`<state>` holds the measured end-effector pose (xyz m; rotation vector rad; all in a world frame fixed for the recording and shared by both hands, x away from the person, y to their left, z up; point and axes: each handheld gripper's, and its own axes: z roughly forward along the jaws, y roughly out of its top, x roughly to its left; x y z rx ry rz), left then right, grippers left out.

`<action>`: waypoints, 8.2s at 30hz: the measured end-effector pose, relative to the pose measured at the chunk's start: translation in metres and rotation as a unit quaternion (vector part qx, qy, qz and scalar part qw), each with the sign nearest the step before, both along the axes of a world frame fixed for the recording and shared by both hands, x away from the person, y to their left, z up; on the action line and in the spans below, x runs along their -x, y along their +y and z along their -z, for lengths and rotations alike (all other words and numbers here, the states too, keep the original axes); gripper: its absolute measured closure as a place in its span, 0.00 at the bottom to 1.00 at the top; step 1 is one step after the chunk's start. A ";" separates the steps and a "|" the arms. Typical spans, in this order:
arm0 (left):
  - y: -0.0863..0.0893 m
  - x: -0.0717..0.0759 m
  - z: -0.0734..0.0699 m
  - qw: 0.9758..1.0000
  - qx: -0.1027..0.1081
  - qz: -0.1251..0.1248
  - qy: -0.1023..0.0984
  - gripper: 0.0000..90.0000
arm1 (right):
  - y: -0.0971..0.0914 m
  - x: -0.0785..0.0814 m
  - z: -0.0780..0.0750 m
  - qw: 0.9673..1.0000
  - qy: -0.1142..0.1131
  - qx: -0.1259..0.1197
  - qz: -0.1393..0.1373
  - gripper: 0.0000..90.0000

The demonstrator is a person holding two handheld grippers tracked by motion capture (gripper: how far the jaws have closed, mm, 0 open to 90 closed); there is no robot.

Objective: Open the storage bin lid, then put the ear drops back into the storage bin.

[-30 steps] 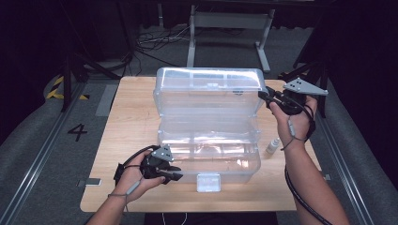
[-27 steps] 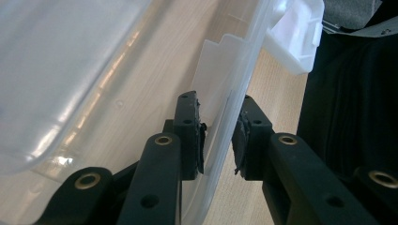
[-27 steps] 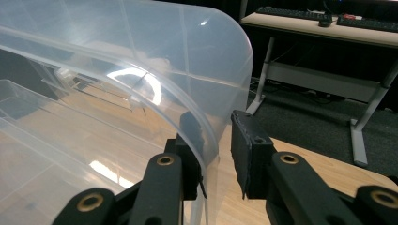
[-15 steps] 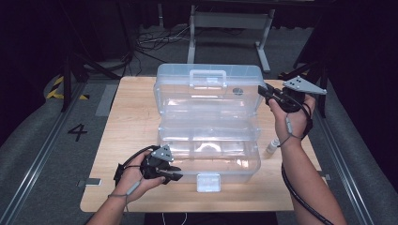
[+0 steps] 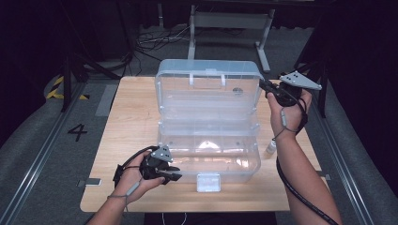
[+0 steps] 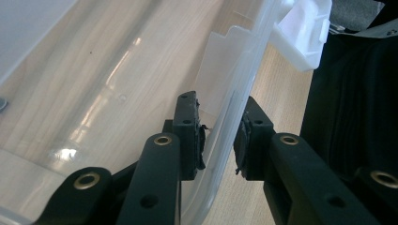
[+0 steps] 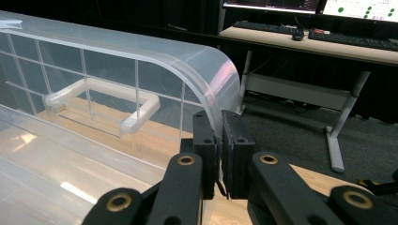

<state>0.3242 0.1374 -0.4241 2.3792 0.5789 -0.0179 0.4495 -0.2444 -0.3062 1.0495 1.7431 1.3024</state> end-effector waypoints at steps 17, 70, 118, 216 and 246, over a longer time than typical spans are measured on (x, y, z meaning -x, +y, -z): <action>-0.001 0.000 0.000 1.000 -0.002 0.000 0.003 0.82 | 0.001 -0.014 0.004 1.000 0.000 -0.017 0.007 0.96; -0.001 -0.002 -0.001 1.000 -0.004 -0.002 0.008 0.82 | 0.000 -0.070 0.023 0.999 0.026 -0.039 0.002 0.95; 0.000 -0.001 0.000 1.000 -0.002 -0.005 0.010 0.82 | 0.000 -0.110 0.049 0.998 0.057 -0.033 -0.001 0.93; 0.066 -0.021 -0.048 0.996 0.055 -0.073 -0.014 0.56 | -0.102 0.034 0.039 0.990 0.103 -0.019 -0.097 0.49; 0.077 -0.021 -0.047 0.993 0.051 -0.101 -0.016 0.54 | -0.098 0.054 0.077 0.972 0.182 0.055 -0.137 0.48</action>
